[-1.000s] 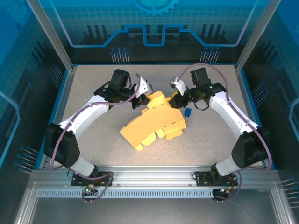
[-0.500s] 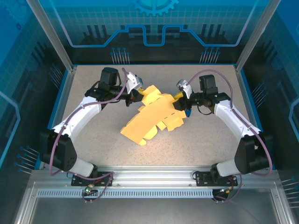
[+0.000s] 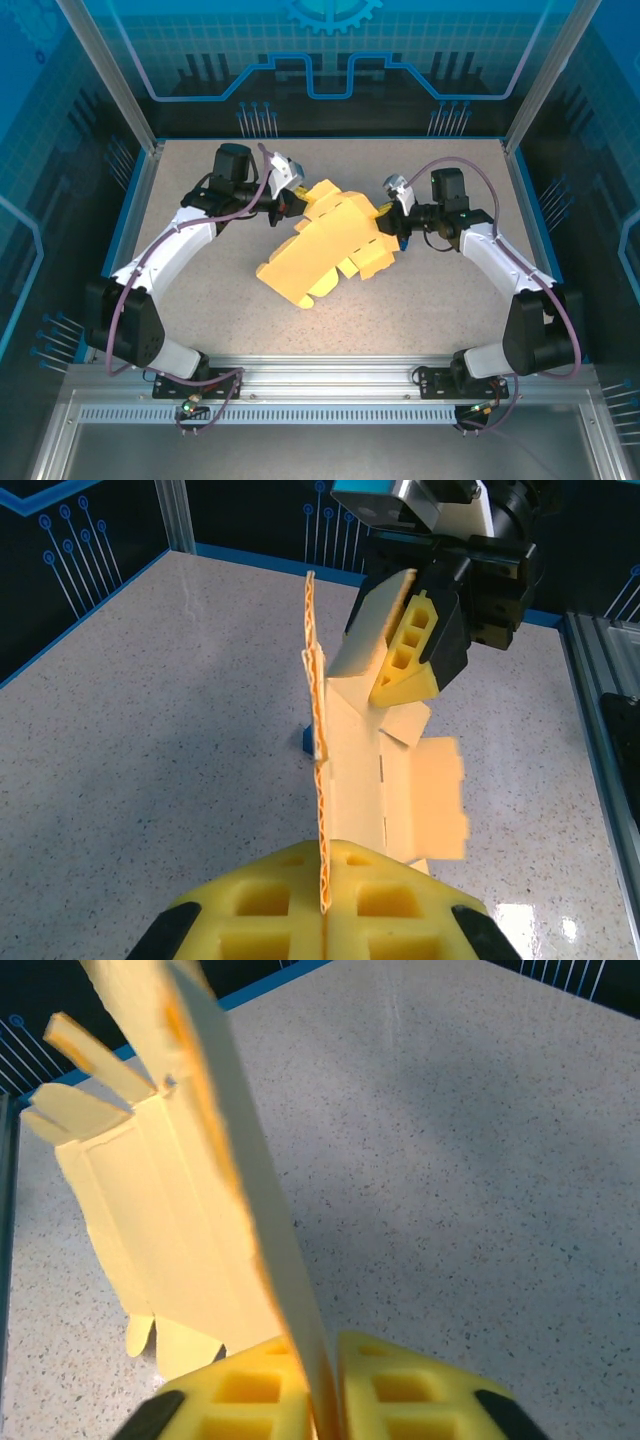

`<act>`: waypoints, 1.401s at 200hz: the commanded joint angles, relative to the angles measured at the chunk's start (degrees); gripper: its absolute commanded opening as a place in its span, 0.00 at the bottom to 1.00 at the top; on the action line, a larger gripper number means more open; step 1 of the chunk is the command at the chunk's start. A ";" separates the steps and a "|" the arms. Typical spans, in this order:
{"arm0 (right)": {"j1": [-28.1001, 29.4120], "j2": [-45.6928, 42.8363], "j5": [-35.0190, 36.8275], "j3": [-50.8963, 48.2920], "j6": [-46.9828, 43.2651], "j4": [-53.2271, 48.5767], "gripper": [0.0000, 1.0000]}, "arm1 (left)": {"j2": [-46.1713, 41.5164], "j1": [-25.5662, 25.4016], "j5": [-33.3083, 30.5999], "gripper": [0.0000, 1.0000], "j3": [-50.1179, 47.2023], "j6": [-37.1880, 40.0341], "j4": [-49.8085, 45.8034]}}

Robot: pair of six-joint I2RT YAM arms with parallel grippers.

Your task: Fold the paper box

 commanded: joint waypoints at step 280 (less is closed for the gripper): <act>1.14 -5.01 -8.47 5.13 -0.55 -10.75 0.00 | -3.19 -0.24 -3.14 0.68 -8.76 3.81 10.01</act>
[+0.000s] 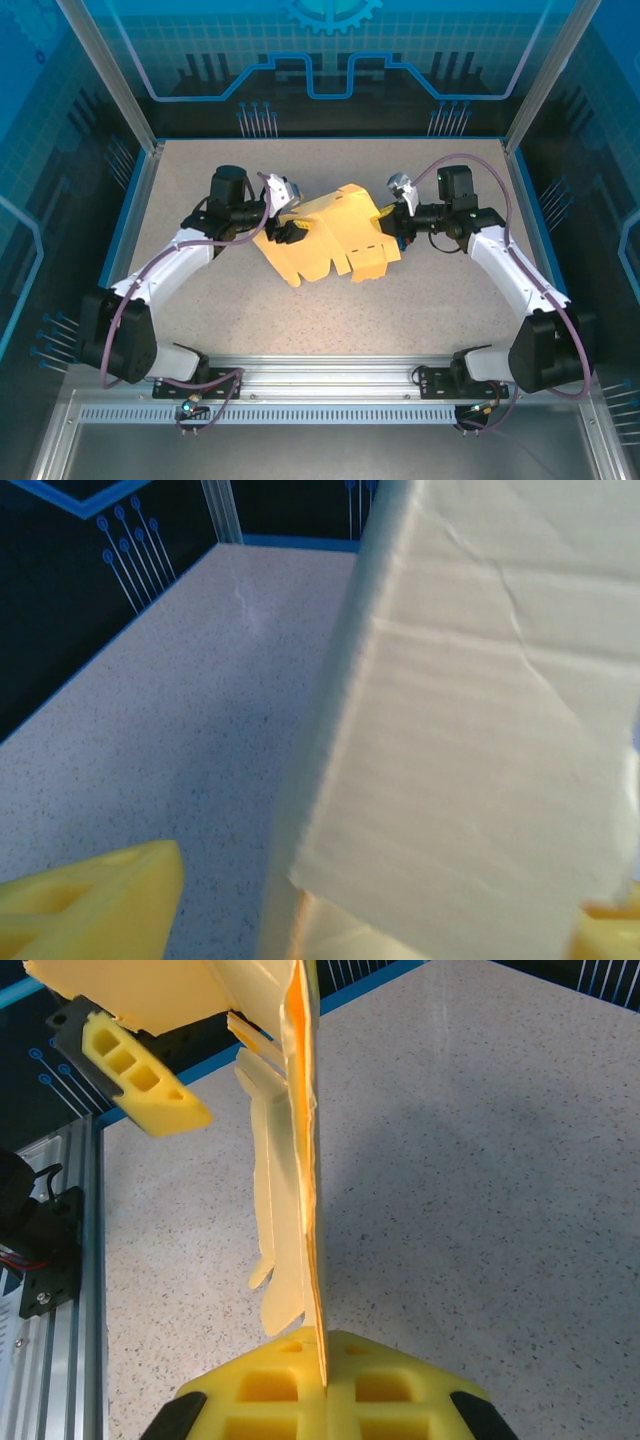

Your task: Fold the paper box

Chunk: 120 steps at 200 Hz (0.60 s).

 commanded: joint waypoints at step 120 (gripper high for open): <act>5.44 -3.88 17.16 1.88 -0.75 2.57 0.05 | 2.79 -0.06 4.93 0.00 9.17 -18.33 -8.59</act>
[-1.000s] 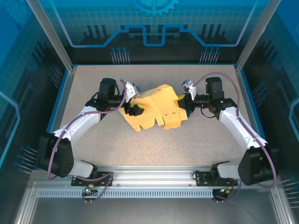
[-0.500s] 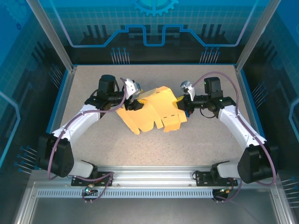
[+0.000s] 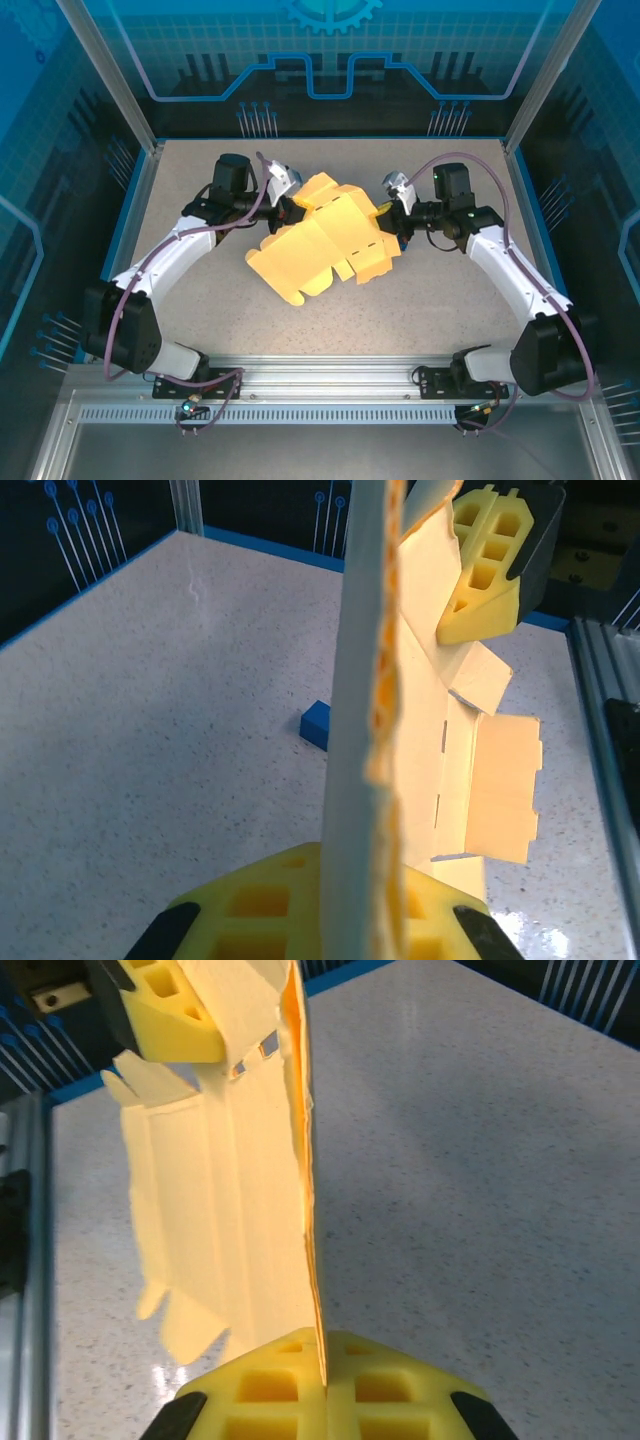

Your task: Fold the paper box

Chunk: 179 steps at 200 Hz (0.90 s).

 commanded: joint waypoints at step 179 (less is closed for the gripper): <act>30.30 2.59 73.02 -8.81 -10.74 25.81 0.05 | 3.73 0.01 -2.44 0.00 0.28 -39.44 5.85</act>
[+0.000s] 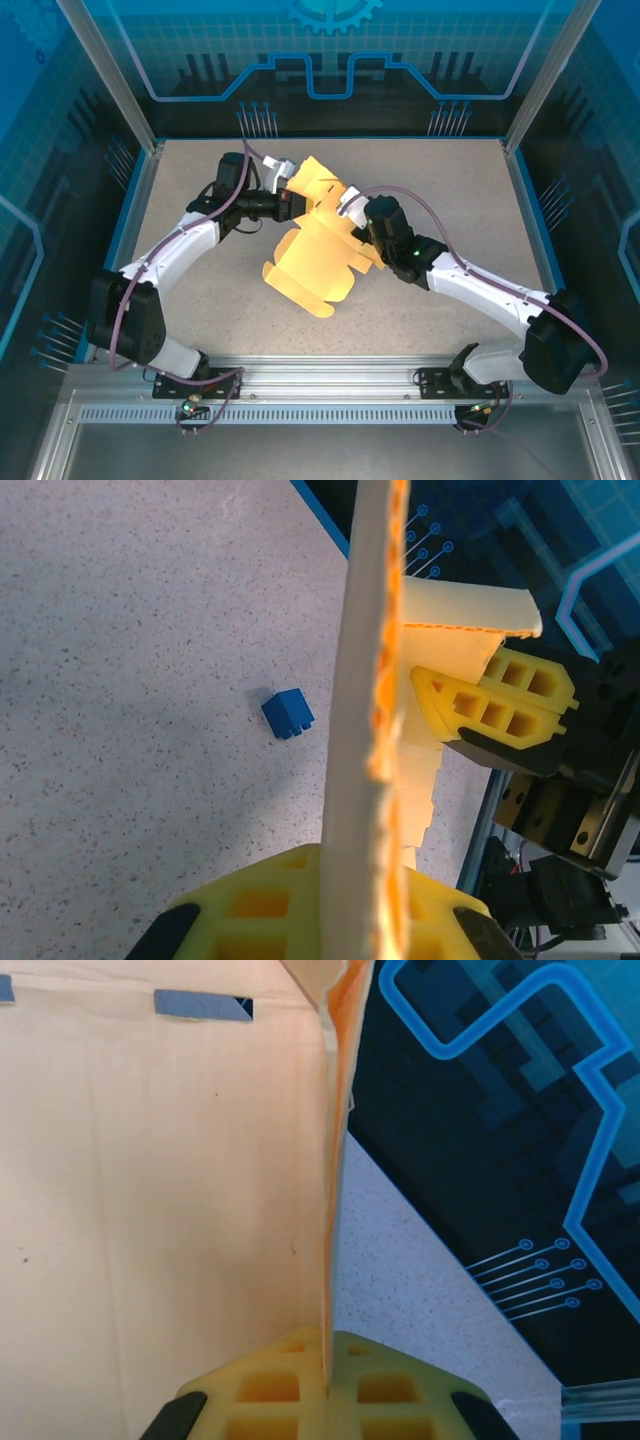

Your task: Fold the paper box

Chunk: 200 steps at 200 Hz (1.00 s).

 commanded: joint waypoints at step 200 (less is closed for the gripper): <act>-16.41 9.68 -39.43 10.29 17.11 -29.82 0.03 | -6.48 1.95 -24.70 0.60 -11.25 -2.72 1.91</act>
